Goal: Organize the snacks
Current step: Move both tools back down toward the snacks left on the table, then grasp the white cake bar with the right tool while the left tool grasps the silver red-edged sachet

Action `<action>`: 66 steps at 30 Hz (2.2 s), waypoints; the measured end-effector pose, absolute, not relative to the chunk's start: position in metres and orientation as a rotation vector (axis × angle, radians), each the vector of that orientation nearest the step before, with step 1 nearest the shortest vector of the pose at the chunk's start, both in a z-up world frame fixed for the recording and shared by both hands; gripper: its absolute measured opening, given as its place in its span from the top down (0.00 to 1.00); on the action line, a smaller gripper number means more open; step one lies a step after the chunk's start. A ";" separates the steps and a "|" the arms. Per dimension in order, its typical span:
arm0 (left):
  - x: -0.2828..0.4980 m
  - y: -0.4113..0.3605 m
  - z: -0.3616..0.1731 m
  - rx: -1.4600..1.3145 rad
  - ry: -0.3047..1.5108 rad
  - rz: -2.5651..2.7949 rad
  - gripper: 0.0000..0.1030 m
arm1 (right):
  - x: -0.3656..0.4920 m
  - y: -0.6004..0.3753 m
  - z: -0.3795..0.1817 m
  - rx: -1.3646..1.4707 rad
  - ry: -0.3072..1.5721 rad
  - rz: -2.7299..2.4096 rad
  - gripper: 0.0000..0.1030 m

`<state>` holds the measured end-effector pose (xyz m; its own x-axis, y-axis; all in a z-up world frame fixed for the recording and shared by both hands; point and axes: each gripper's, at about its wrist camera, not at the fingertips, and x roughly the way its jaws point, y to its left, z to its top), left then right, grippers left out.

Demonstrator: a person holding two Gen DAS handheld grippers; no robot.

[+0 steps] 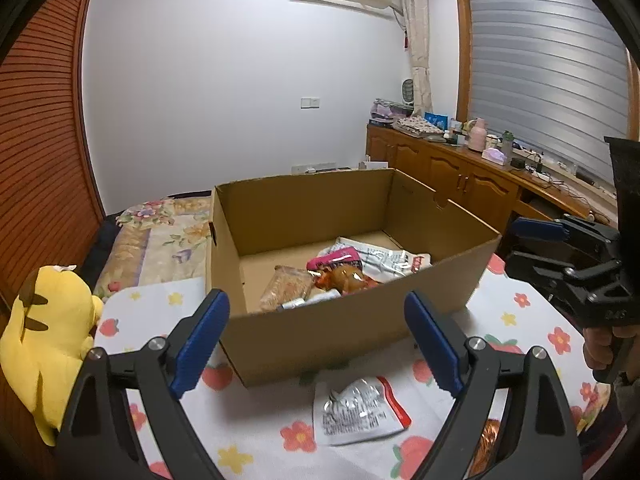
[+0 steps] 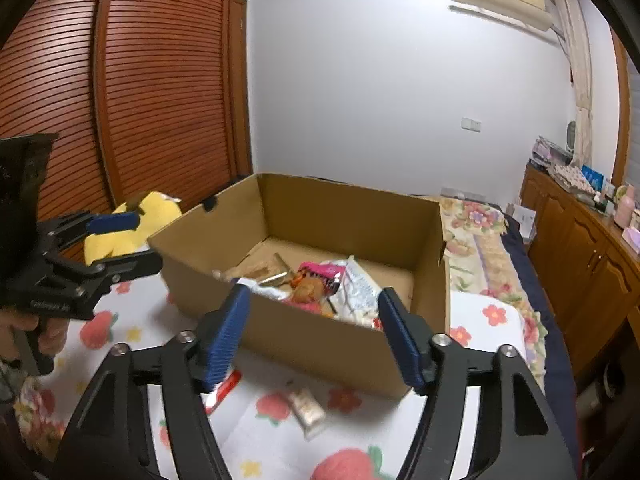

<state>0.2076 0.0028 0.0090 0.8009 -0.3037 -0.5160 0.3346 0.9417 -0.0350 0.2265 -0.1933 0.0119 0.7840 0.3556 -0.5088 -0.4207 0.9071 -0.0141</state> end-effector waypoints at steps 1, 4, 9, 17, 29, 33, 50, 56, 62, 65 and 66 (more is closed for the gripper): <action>0.204 0.003 0.007 0.061 0.544 -0.346 0.13 | 0.221 -0.194 0.010 -0.129 0.520 0.424 0.26; 0.196 0.002 -0.001 0.071 0.547 -0.343 0.13 | 0.211 -0.197 0.004 -0.128 0.522 0.434 0.24; 0.188 0.004 -0.019 0.043 0.584 -0.361 0.13 | 0.202 -0.199 -0.013 -0.137 0.552 0.436 0.24; 0.183 0.004 -0.045 0.042 0.665 -0.364 0.13 | 0.204 -0.202 -0.045 -0.153 0.632 0.443 0.24; 0.182 0.005 -0.070 0.053 0.751 -0.369 0.13 | 0.228 -0.190 -0.087 -0.224 0.777 0.447 0.34; 0.186 0.006 -0.077 0.045 0.781 -0.367 0.13 | 0.241 -0.185 -0.099 -0.239 0.836 0.459 0.44; 0.200 -0.005 -0.086 0.041 0.844 -0.392 0.13 | 0.258 -0.181 -0.109 -0.318 0.891 0.468 0.67; 0.213 -0.015 -0.092 0.058 0.880 -0.392 0.13 | 0.262 -0.177 -0.110 -0.306 0.898 0.481 0.69; 0.226 -0.024 -0.091 0.067 0.915 -0.390 0.13 | 0.254 -0.179 -0.108 -0.312 0.888 0.497 0.81; 0.231 -0.029 -0.090 0.081 0.930 -0.387 0.13 | 0.243 -0.183 -0.105 -0.294 0.870 0.503 0.81; 0.233 -0.032 -0.091 0.089 0.938 -0.385 0.13 | 0.238 -0.186 -0.102 -0.283 0.856 0.501 0.81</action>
